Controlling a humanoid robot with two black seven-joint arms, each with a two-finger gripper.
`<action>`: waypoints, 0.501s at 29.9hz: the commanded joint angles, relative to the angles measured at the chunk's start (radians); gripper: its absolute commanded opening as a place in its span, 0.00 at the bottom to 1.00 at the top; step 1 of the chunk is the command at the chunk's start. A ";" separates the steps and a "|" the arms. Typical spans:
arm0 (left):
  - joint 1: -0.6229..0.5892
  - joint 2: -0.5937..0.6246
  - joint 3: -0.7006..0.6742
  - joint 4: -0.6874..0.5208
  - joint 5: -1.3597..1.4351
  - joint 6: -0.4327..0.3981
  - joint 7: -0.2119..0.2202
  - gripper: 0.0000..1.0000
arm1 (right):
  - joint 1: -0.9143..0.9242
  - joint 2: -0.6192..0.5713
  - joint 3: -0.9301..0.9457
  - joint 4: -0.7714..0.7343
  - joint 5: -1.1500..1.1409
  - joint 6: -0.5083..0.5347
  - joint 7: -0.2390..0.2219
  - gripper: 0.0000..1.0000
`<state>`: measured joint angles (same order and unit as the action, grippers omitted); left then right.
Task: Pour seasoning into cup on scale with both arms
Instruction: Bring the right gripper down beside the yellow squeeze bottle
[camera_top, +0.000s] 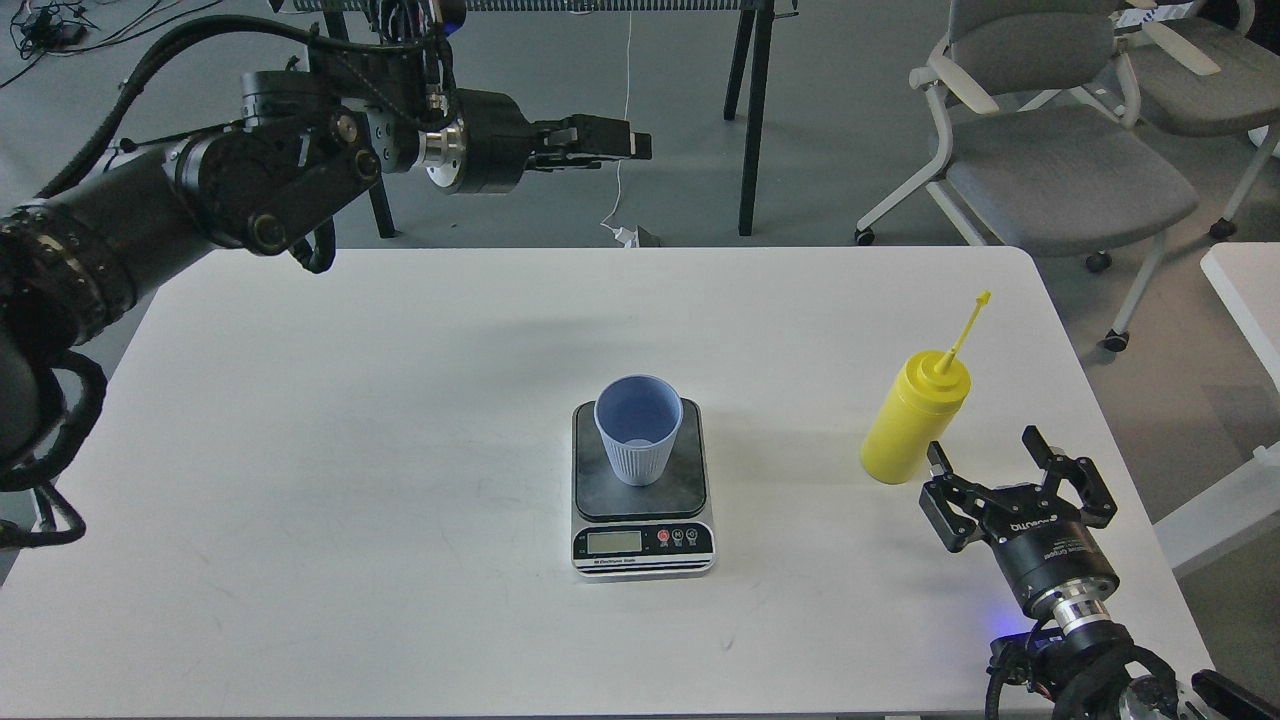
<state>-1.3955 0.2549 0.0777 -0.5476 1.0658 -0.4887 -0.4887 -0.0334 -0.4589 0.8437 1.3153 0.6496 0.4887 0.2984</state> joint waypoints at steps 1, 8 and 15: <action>0.009 0.004 -0.001 -0.002 -0.001 0.000 0.000 0.71 | 0.029 0.025 -0.026 -0.027 -0.001 0.000 0.001 0.99; 0.009 0.012 -0.001 -0.002 -0.001 0.000 0.000 0.72 | 0.032 0.071 -0.031 -0.073 -0.004 0.000 -0.001 0.99; 0.010 0.011 0.000 -0.003 -0.001 0.000 0.000 0.72 | 0.047 0.086 -0.031 -0.103 -0.025 0.000 -0.001 0.99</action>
<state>-1.3868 0.2670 0.0780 -0.5504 1.0645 -0.4887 -0.4887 0.0072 -0.3798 0.8131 1.2199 0.6303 0.4887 0.2978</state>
